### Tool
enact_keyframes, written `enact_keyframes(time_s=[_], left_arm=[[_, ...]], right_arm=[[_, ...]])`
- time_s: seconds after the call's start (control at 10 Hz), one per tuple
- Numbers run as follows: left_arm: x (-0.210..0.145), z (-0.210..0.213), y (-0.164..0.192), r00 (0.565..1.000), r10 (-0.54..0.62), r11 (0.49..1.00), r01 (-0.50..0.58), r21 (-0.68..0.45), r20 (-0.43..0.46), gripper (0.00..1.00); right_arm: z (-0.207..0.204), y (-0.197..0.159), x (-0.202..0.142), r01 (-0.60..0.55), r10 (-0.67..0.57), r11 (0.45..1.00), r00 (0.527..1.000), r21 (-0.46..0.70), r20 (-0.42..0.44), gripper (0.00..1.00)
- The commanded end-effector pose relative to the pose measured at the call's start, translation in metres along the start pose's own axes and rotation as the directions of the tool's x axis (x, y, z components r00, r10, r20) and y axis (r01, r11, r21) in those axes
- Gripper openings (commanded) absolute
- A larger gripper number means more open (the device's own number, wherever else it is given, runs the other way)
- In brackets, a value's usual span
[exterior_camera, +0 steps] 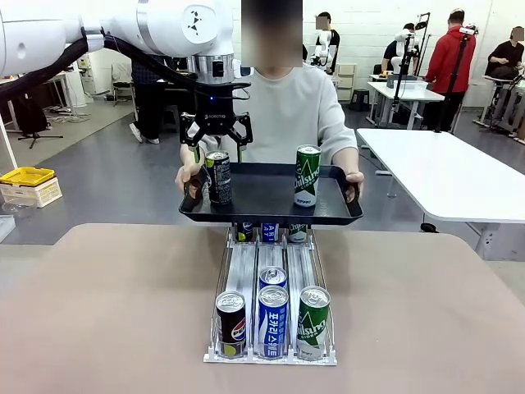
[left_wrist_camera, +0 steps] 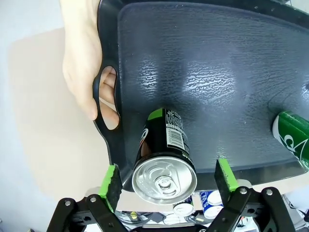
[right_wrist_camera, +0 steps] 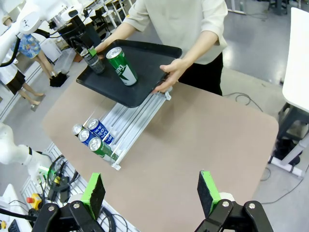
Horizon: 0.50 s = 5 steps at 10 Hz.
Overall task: Retrieve and hand over the desired beverage to the person.
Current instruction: Place the picked can on the Handle tray extended by the person.
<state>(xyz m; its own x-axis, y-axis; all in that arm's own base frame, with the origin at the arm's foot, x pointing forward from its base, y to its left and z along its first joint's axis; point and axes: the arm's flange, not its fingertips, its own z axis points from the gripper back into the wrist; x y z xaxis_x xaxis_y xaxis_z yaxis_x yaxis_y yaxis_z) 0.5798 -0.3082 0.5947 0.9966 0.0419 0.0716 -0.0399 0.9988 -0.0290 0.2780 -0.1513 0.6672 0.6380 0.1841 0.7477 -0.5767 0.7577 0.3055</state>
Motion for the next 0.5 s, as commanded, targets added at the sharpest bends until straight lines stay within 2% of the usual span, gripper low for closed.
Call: enact_keyframes(time_s=[0.0,0.1,0.2,0.3,0.4], left_arm=[[0.002,0.007,0.000,1.000,-0.026,0.999,0.026,0.020,0.002,1.00],[0.002,0.007,0.001,1.000,-0.027,0.999,0.027,0.022,0.004,1.00],[-0.002,0.014,0.004,0.995,-0.084,0.994,0.079,0.076,0.055,1.00],[-0.011,0.038,0.019,0.981,-0.159,0.985,0.151,0.084,0.108,1.00],[-0.028,0.065,0.040,0.966,-0.222,0.975,0.218,0.046,0.132,1.00]], right_arm=[[-0.001,-0.002,0.003,0.002,-0.002,1.000,1.000,-0.004,-0.006,1.00],[-0.001,-0.002,0.003,0.002,-0.002,1.000,1.000,-0.004,-0.006,1.00],[-0.001,-0.002,0.003,0.002,-0.002,1.000,1.000,-0.004,-0.006,1.00],[-0.001,-0.002,0.003,0.002,-0.002,1.000,1.000,-0.004,-0.006,1.00],[-0.001,-0.002,0.003,0.002,-0.002,1.000,1.000,-0.004,-0.006,1.00]])
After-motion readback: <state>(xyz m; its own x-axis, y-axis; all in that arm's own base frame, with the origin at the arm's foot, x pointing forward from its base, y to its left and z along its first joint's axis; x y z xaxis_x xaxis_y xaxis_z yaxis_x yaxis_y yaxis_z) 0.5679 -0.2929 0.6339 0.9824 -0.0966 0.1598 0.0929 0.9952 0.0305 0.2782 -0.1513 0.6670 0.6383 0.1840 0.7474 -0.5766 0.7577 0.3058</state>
